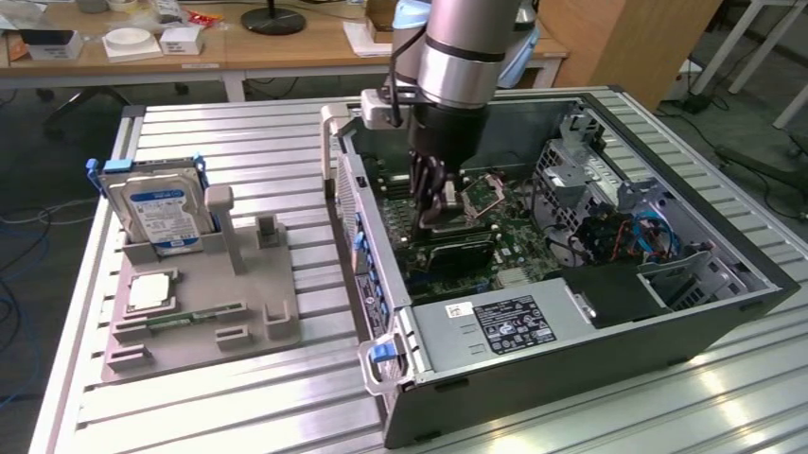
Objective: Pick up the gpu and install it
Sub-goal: 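Press down on the gpu until it lock into place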
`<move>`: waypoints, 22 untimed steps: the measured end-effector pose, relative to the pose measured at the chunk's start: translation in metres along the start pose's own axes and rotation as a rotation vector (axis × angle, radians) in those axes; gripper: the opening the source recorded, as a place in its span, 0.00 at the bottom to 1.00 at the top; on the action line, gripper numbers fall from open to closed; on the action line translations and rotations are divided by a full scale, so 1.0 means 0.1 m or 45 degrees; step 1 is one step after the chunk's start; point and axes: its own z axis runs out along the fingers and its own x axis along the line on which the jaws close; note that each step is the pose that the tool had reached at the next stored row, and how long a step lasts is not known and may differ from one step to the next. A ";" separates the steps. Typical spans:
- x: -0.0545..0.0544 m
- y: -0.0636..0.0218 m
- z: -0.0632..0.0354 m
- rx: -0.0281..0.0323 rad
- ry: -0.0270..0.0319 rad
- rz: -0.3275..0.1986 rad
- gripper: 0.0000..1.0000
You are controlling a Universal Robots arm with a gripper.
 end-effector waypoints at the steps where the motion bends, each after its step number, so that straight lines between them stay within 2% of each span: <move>1: 0.00 -0.016 -0.003 -0.0118 0.0007 -0.002 0.10; 2: 0.00 -0.026 -0.004 -0.0292 0.0010 -0.005 0.10; 7: 0.00 -0.052 -0.006 -0.1436 0.0097 -0.022 0.10; 8: 0.01 -0.052 -0.004 -0.1617 0.0113 -0.024 0.10; 9: 0.01 -0.053 -0.001 -0.1726 0.0125 -0.026 0.10; 11: 0.02 -0.055 0.007 -0.1837 0.0132 -0.028 0.10; 12: 0.02 -0.056 0.007 -0.1935 0.0139 -0.029 0.10; 14: 0.02 -0.058 0.006 -0.2342 0.0177 -0.035 0.10; 15: 0.02 -0.059 0.009 -0.2436 0.0185 -0.036 0.10; 18: 0.02 -0.059 0.012 -0.2520 0.0195 -0.038 0.10; 20: 0.02 -0.059 0.014 -0.2656 0.0204 -0.040 0.10; 22: 0.02 -0.047 0.016 -0.2697 0.0208 -0.040 0.10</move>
